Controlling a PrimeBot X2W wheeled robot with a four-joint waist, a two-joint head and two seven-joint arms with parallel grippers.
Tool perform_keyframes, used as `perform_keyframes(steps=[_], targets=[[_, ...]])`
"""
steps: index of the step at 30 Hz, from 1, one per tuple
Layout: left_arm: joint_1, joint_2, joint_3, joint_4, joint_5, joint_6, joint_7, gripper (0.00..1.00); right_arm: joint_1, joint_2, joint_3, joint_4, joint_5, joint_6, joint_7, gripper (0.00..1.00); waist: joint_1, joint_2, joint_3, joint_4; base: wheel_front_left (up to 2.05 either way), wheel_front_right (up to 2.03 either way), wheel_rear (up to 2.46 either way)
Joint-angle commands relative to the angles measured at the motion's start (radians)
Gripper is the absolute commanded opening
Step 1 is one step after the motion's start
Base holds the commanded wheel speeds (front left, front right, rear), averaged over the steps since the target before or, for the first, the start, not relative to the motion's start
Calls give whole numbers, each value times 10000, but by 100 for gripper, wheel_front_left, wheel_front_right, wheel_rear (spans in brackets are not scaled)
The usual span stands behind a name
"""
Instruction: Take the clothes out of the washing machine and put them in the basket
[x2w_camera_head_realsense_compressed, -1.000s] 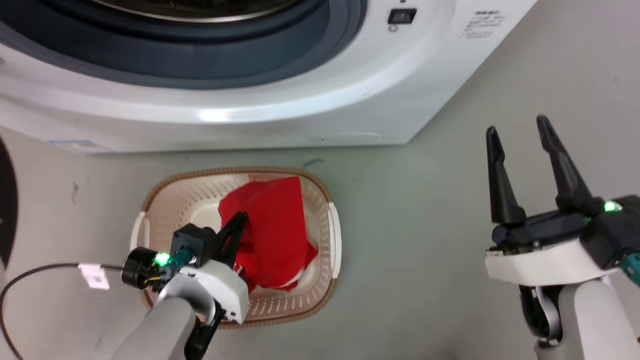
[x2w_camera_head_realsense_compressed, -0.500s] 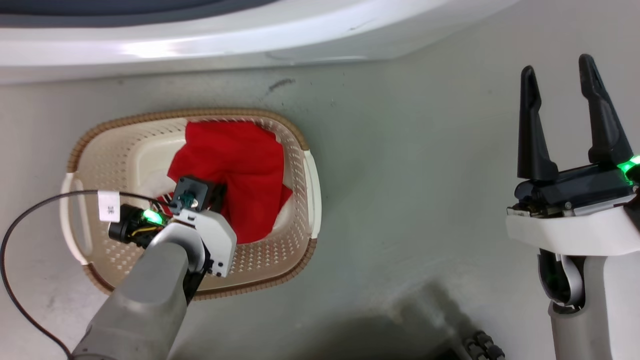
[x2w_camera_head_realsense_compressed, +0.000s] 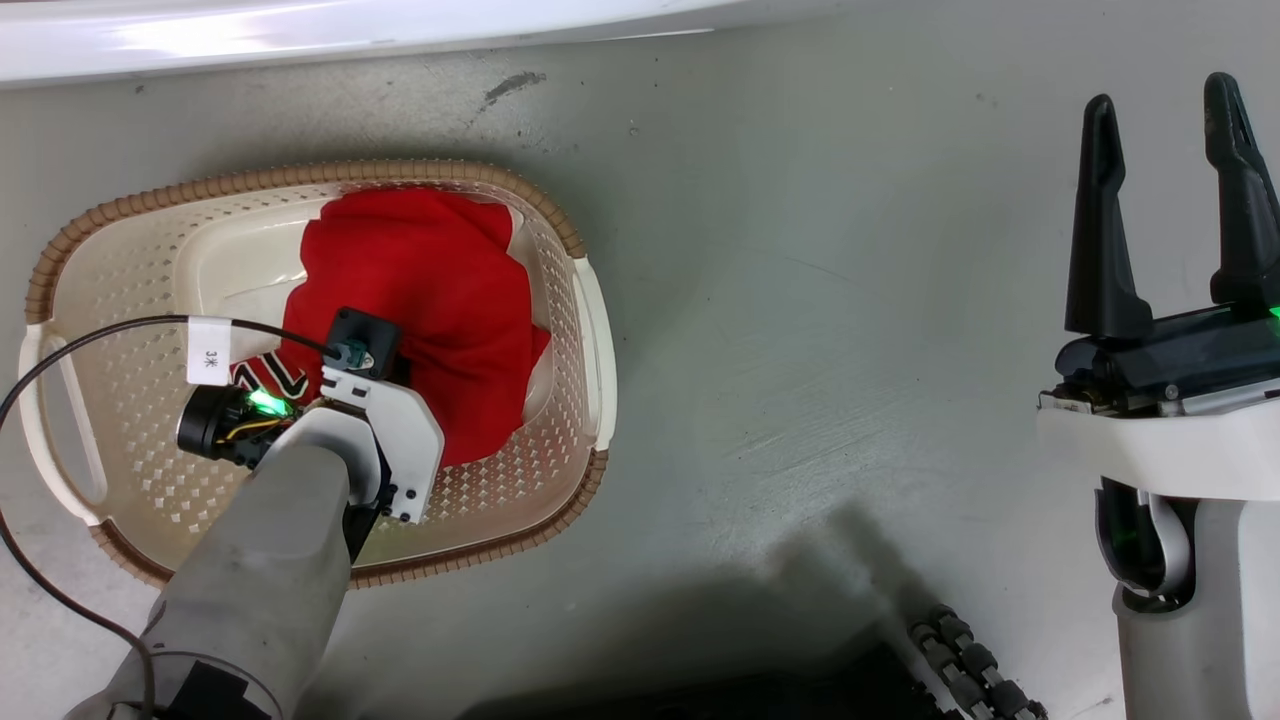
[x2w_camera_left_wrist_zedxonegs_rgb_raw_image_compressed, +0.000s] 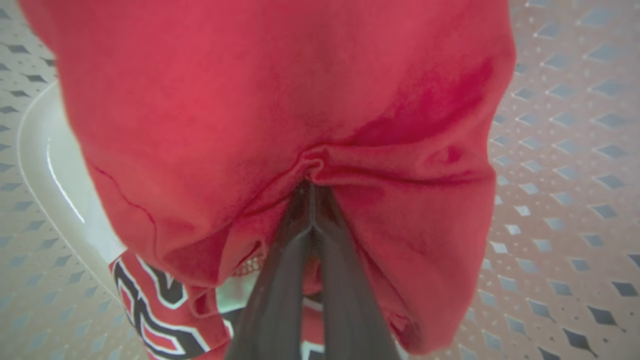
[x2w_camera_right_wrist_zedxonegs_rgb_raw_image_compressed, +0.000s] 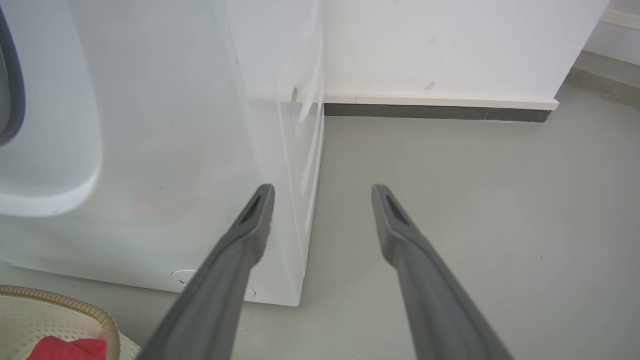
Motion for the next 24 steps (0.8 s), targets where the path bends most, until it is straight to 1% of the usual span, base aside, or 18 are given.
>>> perform_keyframes(steps=[1, 2, 3, 4, 9, 17, 20, 24], targets=[[-88, -5, 20, 43, -62, -4, 41, 0, -125, 13, -8, -14, 1, -7, -23, 100, -2, 0, -22, 2, 0, 0, 0], [-53, -31, 25, 67, -77, -17, 58, 2, -134, 13, -23, 12, 27, -7, -23, 100, -2, 0, -62, 12, 0, 0, 0], [-16, -54, 14, 86, -100, -21, 37, 38, -141, 13, -25, 41, 54, -7, -23, 100, -2, 0, -116, 27, 0, 0, 0], [16, -73, -5, 95, -97, -16, -47, 100, -142, 13, -15, 65, 80, -7, -23, 100, -2, 0, -174, 40, 0, 0, 0], [260, -287, -183, 130, -45, -62, -254, 100, -63, 12, 18, 215, 85, -7, -23, 100, -2, 0, -721, 183, 0, 0, 0], [867, -596, -317, 161, -95, 8, -812, 100, 525, 10, 121, 573, -7, -7, -23, 100, -2, 0, -2197, 516, 0, 0, 0], [1097, -716, -199, 85, -249, 18, -965, 100, 774, 10, 91, 692, -63, -7, -23, 100, -2, 0, -2751, 670, 0, 0, 0], [1413, -738, 105, -372, -480, 175, -1050, 100, 1114, 10, 80, 843, -116, -7, -23, 100, -2, 0, -3462, 830, 0, 0, 0]])
